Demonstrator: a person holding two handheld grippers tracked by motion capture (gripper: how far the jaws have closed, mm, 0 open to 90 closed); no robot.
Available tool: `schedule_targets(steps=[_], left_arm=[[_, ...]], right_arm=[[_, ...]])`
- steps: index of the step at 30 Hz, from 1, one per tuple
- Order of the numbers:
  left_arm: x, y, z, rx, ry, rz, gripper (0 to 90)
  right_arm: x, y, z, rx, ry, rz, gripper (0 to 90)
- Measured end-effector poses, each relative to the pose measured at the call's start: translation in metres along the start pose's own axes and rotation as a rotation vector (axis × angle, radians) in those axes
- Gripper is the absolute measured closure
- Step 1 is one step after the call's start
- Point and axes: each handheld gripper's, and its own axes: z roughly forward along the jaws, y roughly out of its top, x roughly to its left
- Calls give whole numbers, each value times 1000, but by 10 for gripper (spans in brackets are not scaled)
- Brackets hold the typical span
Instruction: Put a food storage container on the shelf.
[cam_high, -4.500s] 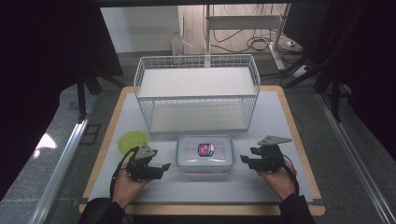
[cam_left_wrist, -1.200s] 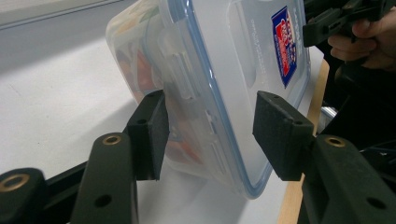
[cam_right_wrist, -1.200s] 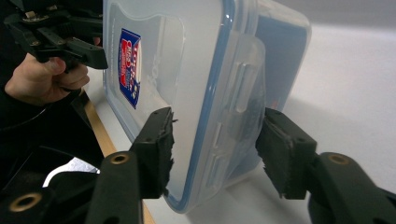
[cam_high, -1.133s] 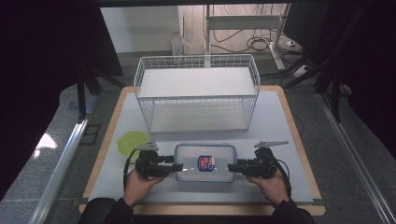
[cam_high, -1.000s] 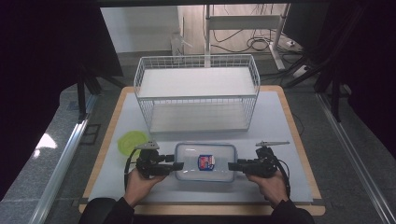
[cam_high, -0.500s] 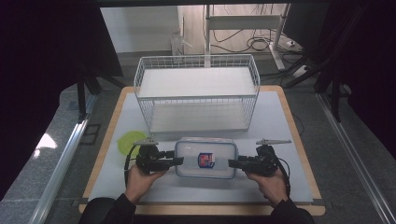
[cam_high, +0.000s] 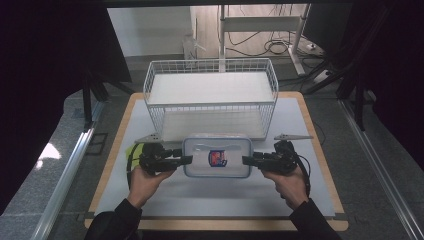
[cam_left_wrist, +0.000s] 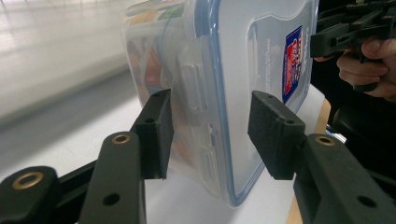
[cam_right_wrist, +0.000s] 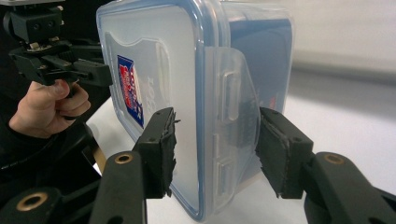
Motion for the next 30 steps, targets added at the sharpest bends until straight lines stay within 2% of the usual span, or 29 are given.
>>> schedule_targets(steps=[3,6,10,17,18,25,30], left_arm=[[-1,7,-3,-10,3,-3,513],[0,19,-8,-21,9,-4,513],[1,28,-11,-24,18,0,514],[3,45,-17,-40,24,2,515],[3,53,-21,-50,28,7,515],[3,79,-33,-66,45,24,515],[6,96,-39,-69,56,21,515]], right_arm=[[3,8,-2,-6,0,-11,496],[5,24,-3,-16,3,-24,495],[5,37,-2,-25,15,-12,493],[9,58,-3,-47,16,-28,493],[10,61,-4,-50,17,-32,493],[17,89,-7,-77,24,-51,493],[18,107,-6,-92,31,-57,492]])
